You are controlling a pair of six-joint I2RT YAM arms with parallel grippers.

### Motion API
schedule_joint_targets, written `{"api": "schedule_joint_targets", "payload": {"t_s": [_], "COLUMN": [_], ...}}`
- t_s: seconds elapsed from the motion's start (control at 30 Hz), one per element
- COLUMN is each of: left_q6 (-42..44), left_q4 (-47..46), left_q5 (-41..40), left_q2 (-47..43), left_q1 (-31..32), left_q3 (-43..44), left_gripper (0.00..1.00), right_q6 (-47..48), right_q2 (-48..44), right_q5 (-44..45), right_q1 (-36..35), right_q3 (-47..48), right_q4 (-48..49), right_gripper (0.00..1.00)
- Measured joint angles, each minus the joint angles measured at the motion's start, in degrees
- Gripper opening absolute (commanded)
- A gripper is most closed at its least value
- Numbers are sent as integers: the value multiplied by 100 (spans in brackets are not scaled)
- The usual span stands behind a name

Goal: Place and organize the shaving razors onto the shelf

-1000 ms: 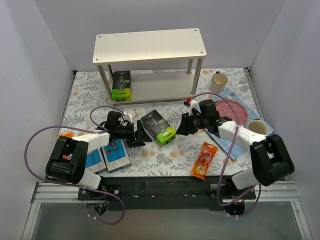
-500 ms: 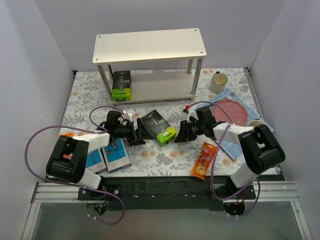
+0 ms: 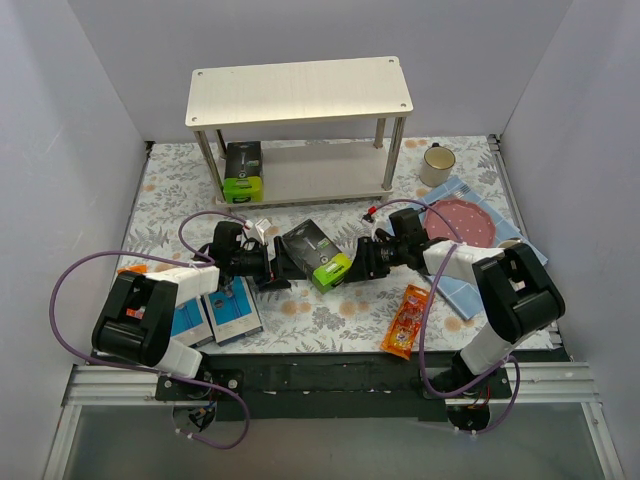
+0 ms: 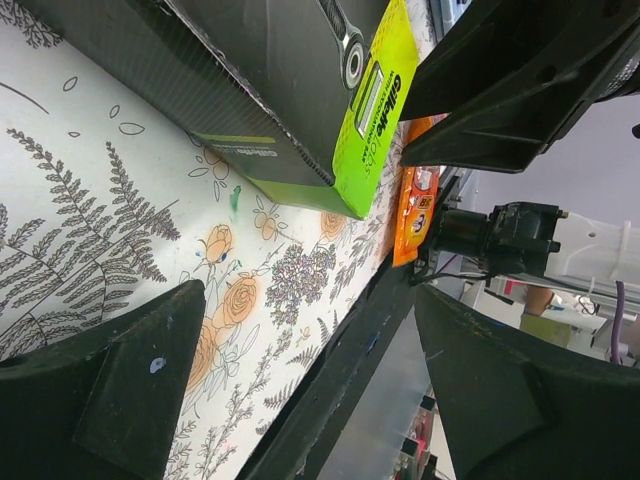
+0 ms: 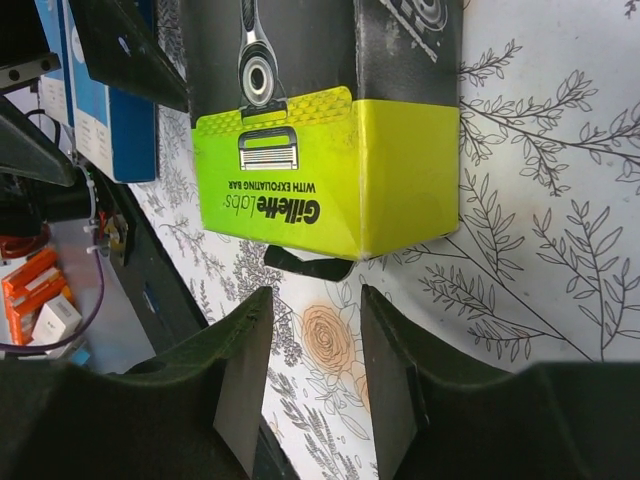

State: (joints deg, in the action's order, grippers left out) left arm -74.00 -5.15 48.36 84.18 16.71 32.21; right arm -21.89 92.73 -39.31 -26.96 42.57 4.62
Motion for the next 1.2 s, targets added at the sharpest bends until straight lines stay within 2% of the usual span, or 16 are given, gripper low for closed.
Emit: {"api": "schedule_joint_targets", "payload": {"t_s": [0.2,0.33,0.4,0.47,0.5,0.6,0.77,0.97,1.2], "left_q6": [9,9,4,0,-35,-302,-1034,-1823,-2319], "left_q4": [-2,-4,0,-4,-7,-96,-452,-737,-1045], "left_q5": [-57,-74,-83,-90,-101,-146,-197,-273,-264], "left_q2": [2,55,103,114,114,114,251,835,1038], "left_q1": [0,0,0,0,0,0,0,2,33], "left_q3": [0,0,0,0,0,-15,-114,48,269], "left_gripper": [84,85,87,98,98,98,98,98,98], "right_q6": [-103,-208,-249,-293,-302,-365,-636,-1248,-1698], "right_q2": [24,249,424,603,673,811,826,826,826], "right_q5": [33,57,50,22,-35,-146,-247,-352,-348], "right_q1": [-4,-4,-4,-4,-4,-4,-4,-85,-651], "right_q3": [17,96,160,254,304,461,632,870,1025], "right_q4": [-7,44,111,164,164,203,302,369,610], "right_gripper": [48,43,36,22,11,2,1,1,1]}}
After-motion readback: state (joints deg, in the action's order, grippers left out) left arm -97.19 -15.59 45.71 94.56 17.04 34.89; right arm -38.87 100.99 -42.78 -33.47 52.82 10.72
